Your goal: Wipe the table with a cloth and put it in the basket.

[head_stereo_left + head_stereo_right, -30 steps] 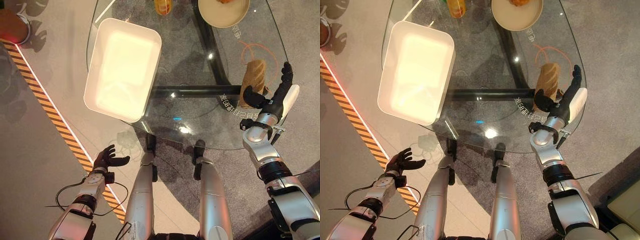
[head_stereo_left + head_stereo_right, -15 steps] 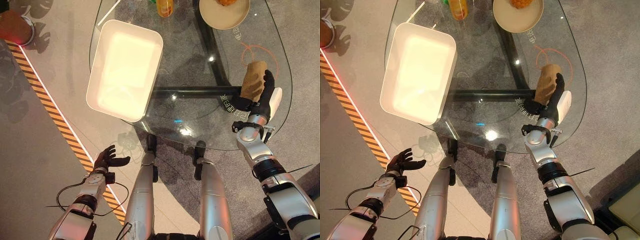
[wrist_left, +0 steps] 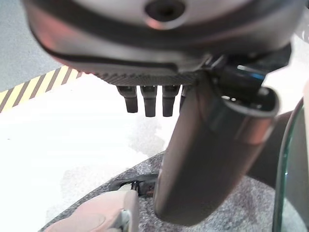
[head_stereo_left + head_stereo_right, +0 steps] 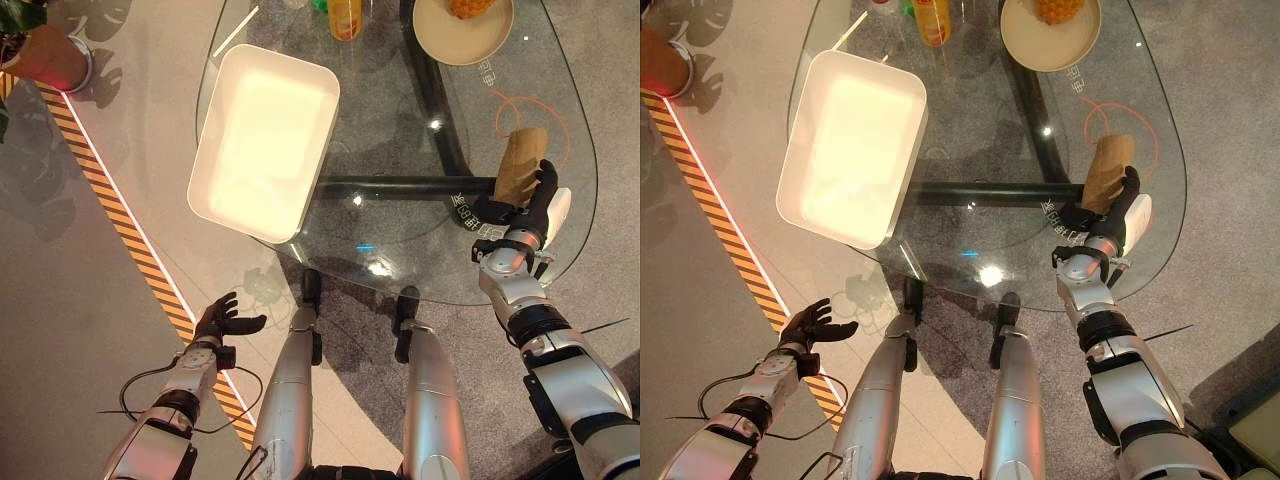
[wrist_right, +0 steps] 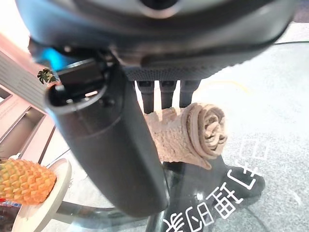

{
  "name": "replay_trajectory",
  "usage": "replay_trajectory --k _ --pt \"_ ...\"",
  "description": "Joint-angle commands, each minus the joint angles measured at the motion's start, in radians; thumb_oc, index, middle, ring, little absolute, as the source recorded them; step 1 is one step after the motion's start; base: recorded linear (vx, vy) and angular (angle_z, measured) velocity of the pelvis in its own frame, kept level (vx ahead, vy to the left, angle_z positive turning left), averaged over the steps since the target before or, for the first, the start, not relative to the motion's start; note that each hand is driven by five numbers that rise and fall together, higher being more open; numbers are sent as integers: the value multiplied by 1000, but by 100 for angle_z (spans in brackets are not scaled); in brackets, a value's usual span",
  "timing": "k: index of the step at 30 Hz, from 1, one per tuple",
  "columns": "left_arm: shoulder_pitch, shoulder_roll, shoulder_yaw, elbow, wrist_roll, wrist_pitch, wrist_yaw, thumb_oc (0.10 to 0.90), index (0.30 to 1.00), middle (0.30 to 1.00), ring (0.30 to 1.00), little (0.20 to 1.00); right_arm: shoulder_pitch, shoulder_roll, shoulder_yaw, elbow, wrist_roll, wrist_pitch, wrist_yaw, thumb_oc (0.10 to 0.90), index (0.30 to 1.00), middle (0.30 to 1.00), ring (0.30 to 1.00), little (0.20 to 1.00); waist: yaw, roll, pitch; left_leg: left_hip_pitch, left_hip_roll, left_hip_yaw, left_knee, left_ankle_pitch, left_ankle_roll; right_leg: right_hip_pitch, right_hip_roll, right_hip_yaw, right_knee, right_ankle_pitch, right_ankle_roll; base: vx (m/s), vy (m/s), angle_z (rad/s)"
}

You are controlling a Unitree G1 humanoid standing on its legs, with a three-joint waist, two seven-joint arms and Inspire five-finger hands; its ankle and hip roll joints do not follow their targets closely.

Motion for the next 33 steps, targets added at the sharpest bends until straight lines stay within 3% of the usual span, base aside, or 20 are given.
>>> replay_trajectory --k 1,8,29,30,31,32,33 --pt "17 2 2 50 -12 -13 26 800 900 900 900 900 -44 -46 -19 6 -18 -7 -19 800 900 900 900 900 -2 16 -17 -15 -37 6 136 -155 24 19 -8 -60 -101 70 9 0 0 0" --pt "23 4 2 40 -14 -18 27 800 900 900 900 900 -57 -60 -26 48 -50 35 -50 800 900 900 900 900 3 21 -17 -32 -40 9 140 -155 29 1 -6 -65 -94 71 11 0 0 0" --pt "-3 5 -26 42 -26 -4 25 800 900 900 900 900 -139 -81 13 151 -68 31 -32 800 900 900 900 900 16 37 -17 -44 -45 0 135 -151 30 -15 -10 -72 -88 74 15 0 0 0" --pt "-3 5 -25 45 -26 -5 23 800 900 900 900 900 -140 -81 13 152 -71 36 -33 676 794 794 794 776 16 37 -17 -44 -45 0 137 -151 30 -14 -10 -73 -88 73 15 0 0 0" --pt "-3 3 -26 47 -26 -6 24 800 900 900 900 900 -142 -81 13 155 -72 42 -32 347 512 512 512 447 16 36 -17 -43 -46 0 136 -152 30 -14 -9 -73 -87 73 15 0 0 0" --pt "-5 2 -27 47 -25 -5 25 800 900 900 900 900 -145 -81 14 157 -72 50 -31 100 300 300 300 200 16 36 -17 -43 -45 2 137 -152 31 -14 -9 -74 -86 73 14 0 0 0" --pt "-6 2 -27 48 -25 -4 24 800 900 900 900 900 -148 -83 14 162 -72 56 -29 100 300 300 300 200 17 36 -17 -42 -46 2 137 -152 31 -14 -9 -74 -86 72 14 0 0 0"
